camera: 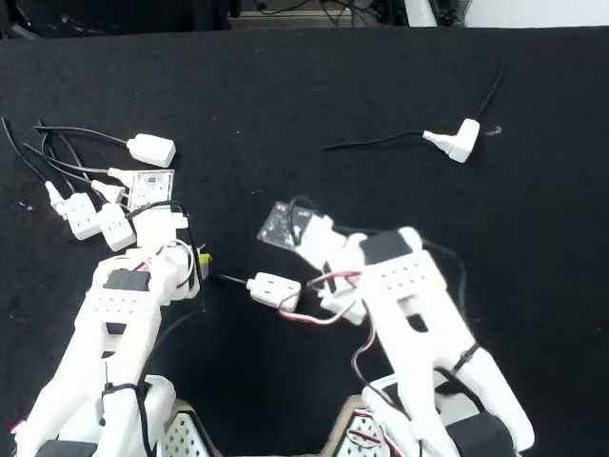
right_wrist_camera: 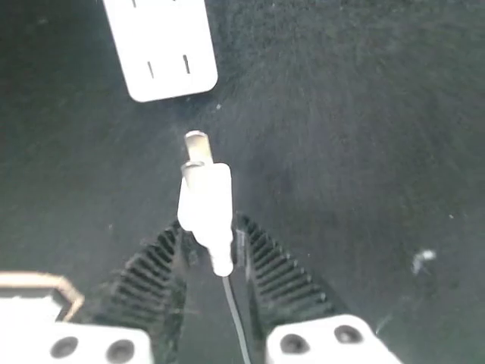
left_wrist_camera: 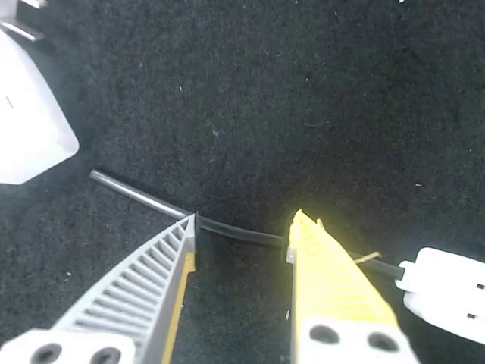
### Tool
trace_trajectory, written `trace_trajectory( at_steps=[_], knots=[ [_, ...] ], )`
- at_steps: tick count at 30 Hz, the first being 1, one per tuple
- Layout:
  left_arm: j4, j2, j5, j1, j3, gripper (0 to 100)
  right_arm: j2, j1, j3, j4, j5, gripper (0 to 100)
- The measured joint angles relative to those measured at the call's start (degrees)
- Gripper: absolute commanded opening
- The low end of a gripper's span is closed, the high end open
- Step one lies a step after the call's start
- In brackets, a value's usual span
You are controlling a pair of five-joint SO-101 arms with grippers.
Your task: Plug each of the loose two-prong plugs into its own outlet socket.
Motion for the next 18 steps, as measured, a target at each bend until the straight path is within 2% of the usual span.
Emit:
trace_trajectory(
  at_steps=[4,10,12,15,18],
  knots=[
    [0.0,0.0,0.0,0.0,0.0,20,0.0,0.0,-2.7,1.8,0.0,1.1],
    [0.0,0.0,0.0,0.0,0.0,20,0.0,0.0,9.4,-12.9,5.5,1.4],
    [0.0,0.0,0.0,0.0,0.0,20,0.0,0.0,12.9,-16.0,5.9,4.9],
    [0.0,0.0,0.0,0.0,0.0,20,0.0,0.0,13.9,-15.4,6.1,15.5],
    [0.0,0.0,0.0,0.0,0.0,20,0.0,0.0,13.9,-13.5,6.3,16.4]
  ],
)
